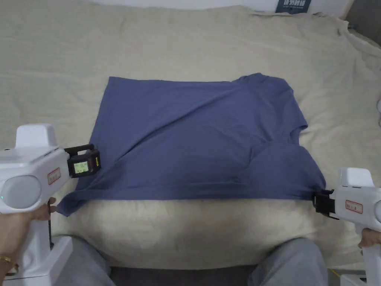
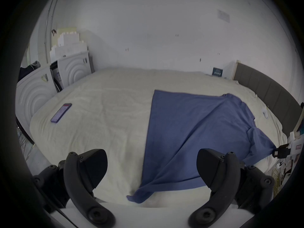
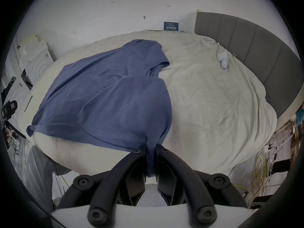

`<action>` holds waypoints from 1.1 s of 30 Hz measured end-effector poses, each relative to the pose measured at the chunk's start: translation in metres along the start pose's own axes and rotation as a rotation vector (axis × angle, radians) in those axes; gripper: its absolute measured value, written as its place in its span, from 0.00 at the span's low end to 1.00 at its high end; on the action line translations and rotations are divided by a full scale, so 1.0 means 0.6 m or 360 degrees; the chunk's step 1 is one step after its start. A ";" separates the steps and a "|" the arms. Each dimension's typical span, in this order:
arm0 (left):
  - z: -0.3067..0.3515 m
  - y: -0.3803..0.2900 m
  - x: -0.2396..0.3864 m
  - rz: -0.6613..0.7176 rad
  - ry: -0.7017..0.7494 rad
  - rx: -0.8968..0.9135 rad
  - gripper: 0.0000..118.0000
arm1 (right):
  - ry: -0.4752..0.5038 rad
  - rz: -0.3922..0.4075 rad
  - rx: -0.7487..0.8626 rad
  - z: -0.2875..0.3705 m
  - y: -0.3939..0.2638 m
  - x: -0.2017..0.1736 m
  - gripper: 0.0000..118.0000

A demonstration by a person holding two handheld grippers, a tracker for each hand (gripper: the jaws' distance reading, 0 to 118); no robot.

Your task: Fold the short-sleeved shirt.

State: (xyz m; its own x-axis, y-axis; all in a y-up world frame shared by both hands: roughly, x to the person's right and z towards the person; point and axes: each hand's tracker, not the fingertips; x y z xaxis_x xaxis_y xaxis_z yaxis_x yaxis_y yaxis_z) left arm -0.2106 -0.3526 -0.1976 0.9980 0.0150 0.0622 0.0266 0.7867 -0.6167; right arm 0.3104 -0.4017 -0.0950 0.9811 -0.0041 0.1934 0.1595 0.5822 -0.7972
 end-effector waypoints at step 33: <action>-0.011 -0.037 -0.046 -0.0131 -0.0134 -0.0213 0.00 | 0.0050 0.0010 -0.0014 0.039 0.043 0.010 0.07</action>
State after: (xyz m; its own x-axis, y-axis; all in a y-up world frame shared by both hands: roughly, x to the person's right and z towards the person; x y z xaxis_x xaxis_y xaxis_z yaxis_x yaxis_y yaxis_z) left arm -0.2386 -0.3747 -0.1909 0.9839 0.0099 0.1787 0.1211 0.6984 -0.7054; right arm 0.3176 -0.3676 -0.1008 0.9850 -0.0263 0.1705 0.1544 0.5752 -0.8033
